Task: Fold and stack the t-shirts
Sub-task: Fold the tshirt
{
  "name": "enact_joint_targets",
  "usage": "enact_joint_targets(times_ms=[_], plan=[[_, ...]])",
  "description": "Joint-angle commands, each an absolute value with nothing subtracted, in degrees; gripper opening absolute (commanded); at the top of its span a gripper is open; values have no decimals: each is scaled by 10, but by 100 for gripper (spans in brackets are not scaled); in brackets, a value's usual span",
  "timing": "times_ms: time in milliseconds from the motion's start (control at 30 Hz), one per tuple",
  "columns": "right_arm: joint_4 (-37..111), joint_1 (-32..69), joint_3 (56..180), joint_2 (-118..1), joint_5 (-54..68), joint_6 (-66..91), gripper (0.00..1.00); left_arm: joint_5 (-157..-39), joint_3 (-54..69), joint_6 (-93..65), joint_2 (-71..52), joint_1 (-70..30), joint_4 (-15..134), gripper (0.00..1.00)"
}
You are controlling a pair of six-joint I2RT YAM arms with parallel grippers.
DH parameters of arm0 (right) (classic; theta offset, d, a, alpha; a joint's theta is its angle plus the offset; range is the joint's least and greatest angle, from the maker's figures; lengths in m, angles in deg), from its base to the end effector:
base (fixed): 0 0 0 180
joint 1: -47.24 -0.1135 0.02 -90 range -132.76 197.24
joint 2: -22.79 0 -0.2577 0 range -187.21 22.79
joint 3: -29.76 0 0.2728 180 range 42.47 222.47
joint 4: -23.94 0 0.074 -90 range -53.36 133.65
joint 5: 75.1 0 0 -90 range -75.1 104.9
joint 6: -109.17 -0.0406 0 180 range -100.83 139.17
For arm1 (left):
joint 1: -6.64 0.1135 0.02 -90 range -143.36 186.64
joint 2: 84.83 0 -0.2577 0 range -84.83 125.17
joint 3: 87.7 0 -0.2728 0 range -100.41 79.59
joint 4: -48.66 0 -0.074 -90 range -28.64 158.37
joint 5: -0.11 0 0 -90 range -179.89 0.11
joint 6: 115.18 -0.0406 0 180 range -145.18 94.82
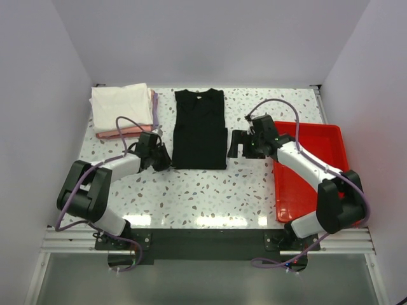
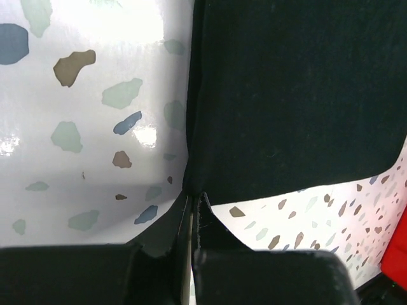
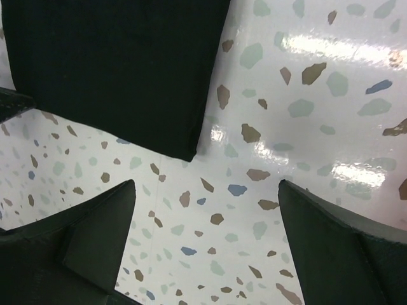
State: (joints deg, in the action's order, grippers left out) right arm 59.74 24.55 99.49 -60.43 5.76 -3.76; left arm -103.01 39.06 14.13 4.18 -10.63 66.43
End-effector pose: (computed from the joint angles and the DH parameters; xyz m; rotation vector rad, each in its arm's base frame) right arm 0.3013 0.1330 0.2193 -0.0687 2.4926 0.5421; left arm 0.2879 -0.0992 0.1204 -0.4014 2.5774 -0.6708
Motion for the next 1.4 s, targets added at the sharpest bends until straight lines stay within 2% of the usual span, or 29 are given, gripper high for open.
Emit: enact_joint_targets(times_ms=[0, 67, 233, 333, 367, 467, 567, 667, 767, 800, 900, 1100, 1367], plan=[[584, 228, 977, -618, 30, -39, 96, -1023, 410, 133, 30, -102, 640, 0], [577, 206, 969, -633, 29, -48, 94, -1025, 419, 133, 23, -104, 637, 0], [522, 182, 950, -671, 26, -75, 77, -1026, 436, 138, 13, -104, 629, 0], [501, 168, 955, -691, 31, -75, 72, -1026, 444, 140, 8, -103, 627, 0], [497, 164, 958, -698, 27, -75, 64, -1027, 446, 140, 7, -104, 627, 0], [483, 158, 962, -721, 29, -76, 59, -1028, 450, 144, 7, -104, 626, 0], [470, 158, 963, -741, 31, -80, 46, -1026, 450, 145, 9, -104, 625, 0], [465, 157, 959, -750, 30, -80, 42, -1025, 450, 146, 8, -103, 626, 0], [461, 156, 962, -769, 16, -72, 28, -1019, 455, 152, 7, -104, 625, 0], [460, 157, 963, -774, 5, -68, 19, -1019, 457, 152, 6, -103, 623, 0], [457, 155, 962, -784, -45, -61, 0, -1024, 465, 154, -1, -104, 625, 0], [508, 148, 946, -727, -105, -45, 0, -1033, 495, 157, -68, -105, 658, 0], [628, 118, 950, -621, -158, -26, 0, -1014, 527, 167, -259, -104, 799, 0]])
